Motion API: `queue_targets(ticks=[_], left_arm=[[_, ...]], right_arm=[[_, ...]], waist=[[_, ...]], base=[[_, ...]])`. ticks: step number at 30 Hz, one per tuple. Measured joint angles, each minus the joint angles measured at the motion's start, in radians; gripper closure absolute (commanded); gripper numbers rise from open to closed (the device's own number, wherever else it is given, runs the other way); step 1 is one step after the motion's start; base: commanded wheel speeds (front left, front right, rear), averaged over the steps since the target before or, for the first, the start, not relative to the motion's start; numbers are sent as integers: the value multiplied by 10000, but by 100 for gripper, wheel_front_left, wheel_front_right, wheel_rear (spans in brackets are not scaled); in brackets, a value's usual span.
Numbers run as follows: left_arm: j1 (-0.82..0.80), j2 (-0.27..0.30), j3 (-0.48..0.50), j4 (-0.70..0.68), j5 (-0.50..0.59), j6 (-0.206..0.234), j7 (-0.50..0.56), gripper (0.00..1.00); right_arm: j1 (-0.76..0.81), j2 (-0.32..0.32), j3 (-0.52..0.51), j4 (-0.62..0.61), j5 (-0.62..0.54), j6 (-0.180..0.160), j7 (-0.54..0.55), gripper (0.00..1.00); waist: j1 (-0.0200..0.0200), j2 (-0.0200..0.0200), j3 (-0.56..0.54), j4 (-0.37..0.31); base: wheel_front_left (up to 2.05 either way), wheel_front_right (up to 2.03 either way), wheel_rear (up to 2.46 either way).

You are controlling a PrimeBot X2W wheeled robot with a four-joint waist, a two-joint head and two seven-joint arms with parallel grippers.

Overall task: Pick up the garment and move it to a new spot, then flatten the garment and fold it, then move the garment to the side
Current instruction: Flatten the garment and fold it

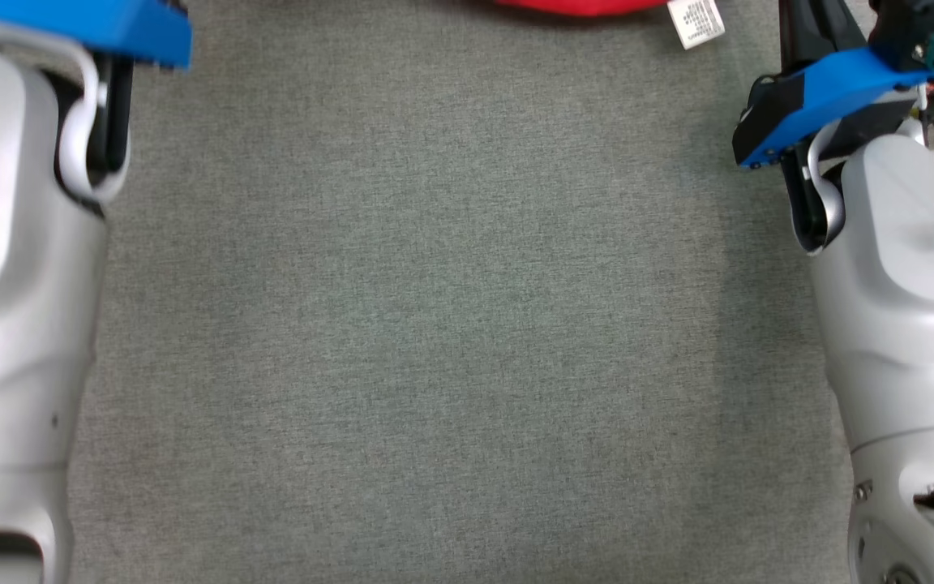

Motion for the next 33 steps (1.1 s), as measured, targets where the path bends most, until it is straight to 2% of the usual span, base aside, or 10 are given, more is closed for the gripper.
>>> queue_targets(ticks=[6,13,23,33], left_arm=[[2255,-104,882,-1762,-483,-50,-8,100],[5287,-314,2002,-4203,-460,-86,-8,100],[9778,-261,2077,-6821,-109,2,150,100],[13065,104,1969,-8659,-180,504,1260,100]], right_arm=[[1249,-10,316,-1714,1407,0,-27,100],[3419,-4,629,-3720,2119,0,-27,100],[7561,-12,794,-6529,2506,0,82,100],[11352,-10,1072,-9394,2708,0,2006,100]], waist=[[-1,0,-339,-28],[-3,0,-1290,3],[-6,0,-3224,156],[-5,1,-4548,4]], base=[[0,0,0],[0,0,0],[0,0,0],[0,0,0]])
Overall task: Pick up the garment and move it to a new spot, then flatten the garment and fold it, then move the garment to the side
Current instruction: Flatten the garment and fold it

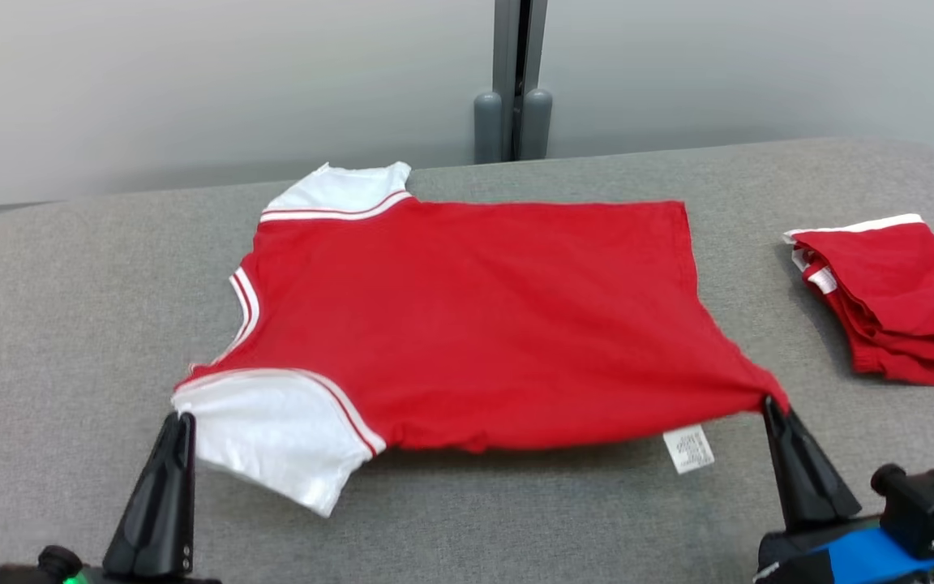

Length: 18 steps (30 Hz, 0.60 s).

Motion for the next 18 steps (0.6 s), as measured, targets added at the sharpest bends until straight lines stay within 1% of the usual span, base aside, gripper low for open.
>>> queue_targets(ticks=[3,7,8,14,18], left_arm=[[322,29,-13,-58,-25,123,117,100],[390,-58,-190,224,-23,117,88,100],[389,-81,-247,378,-48,111,88,100],[314,-184,-485,1515,-301,8,226,100],[-34,-261,-694,2151,-476,-153,276,100]], right_arm=[[420,2,17,-291,136,0,416,100],[505,0,19,-90,52,0,644,100],[500,0,42,29,-198,0,662,100],[412,0,194,1062,230,0,855,100],[157,2,230,1900,401,0,1143,100]], waist=[[1,0,-107,-60],[3,0,-144,-87],[3,0,-150,-90],[3,0,-161,-133],[4,0,-125,-163]], base=[[0,0,0],[0,0,0],[0,0,0],[0,0,0],[0,0,0]])
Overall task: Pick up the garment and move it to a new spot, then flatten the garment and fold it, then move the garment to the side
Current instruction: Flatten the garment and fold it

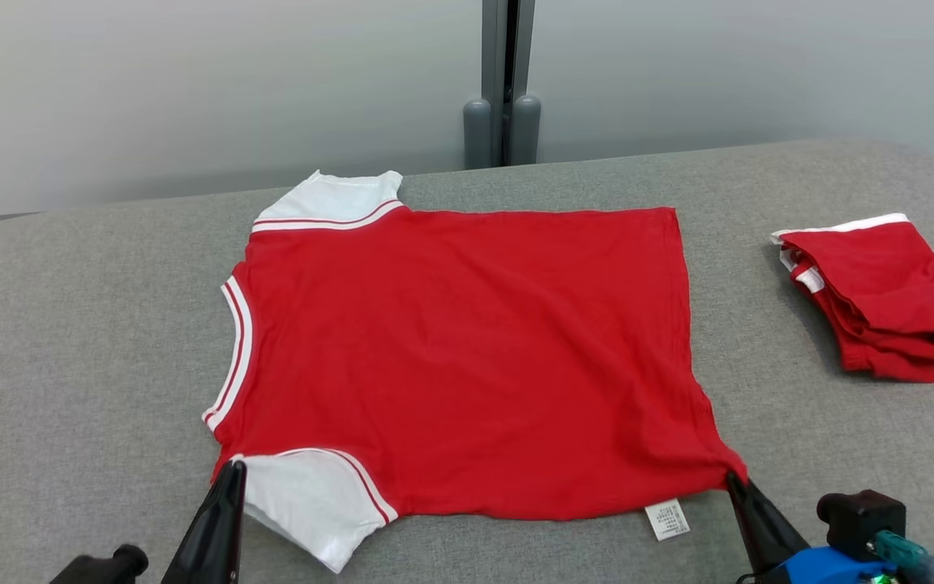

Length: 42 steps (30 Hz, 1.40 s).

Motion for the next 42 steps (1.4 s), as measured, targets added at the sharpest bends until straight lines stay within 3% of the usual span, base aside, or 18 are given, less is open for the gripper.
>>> queue_targets(ticks=[5,15,21,32,34,35,36,37,42], left_arm=[[-1037,-96,-136,646,-144,-148,-155,100],[-4233,-253,-596,2518,134,-343,-598,100],[-6583,-619,-587,4876,104,-391,-1078,100],[-8468,-719,-520,7505,591,-401,-1515,100],[-8602,-748,-533,7827,650,-410,-1528,100],[-8654,-771,-491,7877,654,-412,-1530,67],[-8713,-803,-399,7856,669,-412,-1530,28],[-8759,-840,-290,7745,690,-433,-1532,0],[-8491,-978,4,7124,853,-441,-1546,0]], right_arm=[[-537,-2,48,867,336,0,395,100],[-2322,0,-151,1643,1290,0,121,100],[-3954,-4,-360,3070,1478,0,-295,100],[-5253,2,435,4863,1733,0,-1221,100],[-5468,0,506,5079,1666,0,-1499,65],[-5567,-2,550,5172,1664,0,-1639,37],[-5651,2,600,5239,1733,0,-1783,0],[-5722,0,640,5323,1751,0,-1910,0],[-5821,-2,721,5517,1369,0,-2500,0]], waist=[[0,0,68,-7],[1,0,455,-57],[2,0,958,-252],[2,0,1538,-455],[2,0,1586,-473],[2,0,1605,-474],[1,0,1623,-471],[2,0,1636,-462],[2,0,1618,-400]], base=[[0,0,0],[0,0,0],[0,0,0],[0,0,0],[0,0,0],[0,0,0],[0,0,0],[0,0,0],[0,0,0]])
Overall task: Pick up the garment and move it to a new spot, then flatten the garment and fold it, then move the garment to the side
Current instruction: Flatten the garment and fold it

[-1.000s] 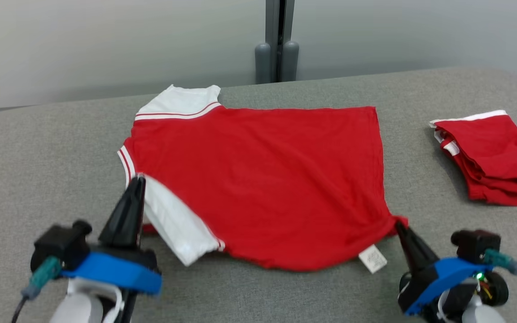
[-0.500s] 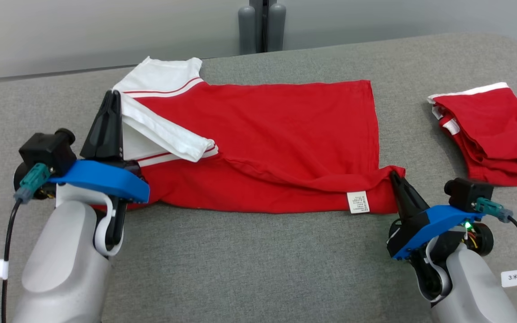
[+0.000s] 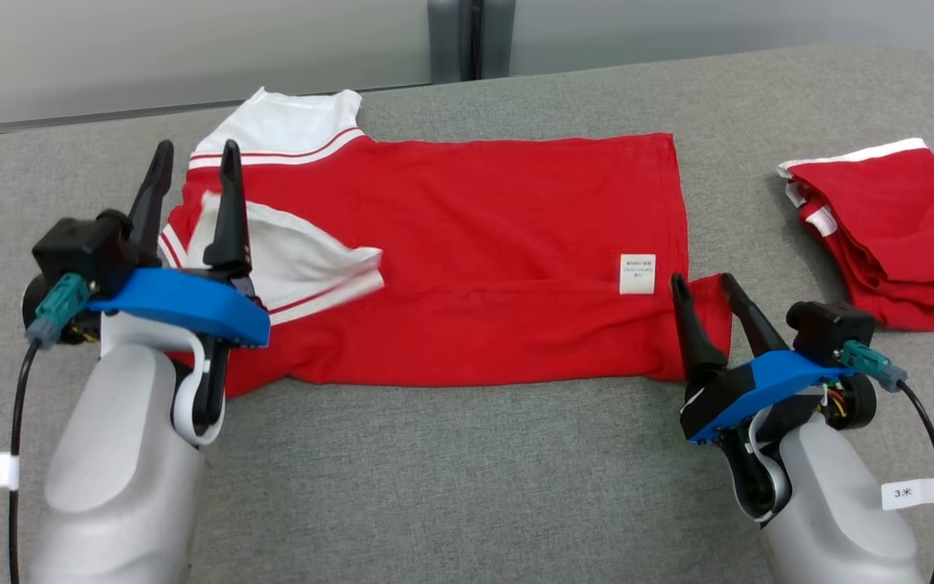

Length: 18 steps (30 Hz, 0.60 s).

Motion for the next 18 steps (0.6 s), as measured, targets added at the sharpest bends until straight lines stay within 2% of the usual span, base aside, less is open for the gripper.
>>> queue_targets(ticks=[6,12,15,18], left_arm=[[948,-29,397,-456,-102,-13,0,0],[2431,123,614,-566,-502,-15,6,0],[2960,190,631,-610,-731,-15,470,0],[3354,144,665,-677,-1078,73,1373,0]], right_arm=[[199,6,-242,-825,-805,0,-489,0],[1428,2,-748,-2075,-1645,0,-510,0],[2047,0,-830,-2656,-1847,0,-153,0],[2568,2,-815,-3206,-1814,0,232,0]], waist=[[-1,0,-140,62],[-2,0,-447,138],[-2,0,-565,207],[-3,0,-606,270]], base=[[0,0,0],[0,0,0],[0,0,0],[0,0,0]])
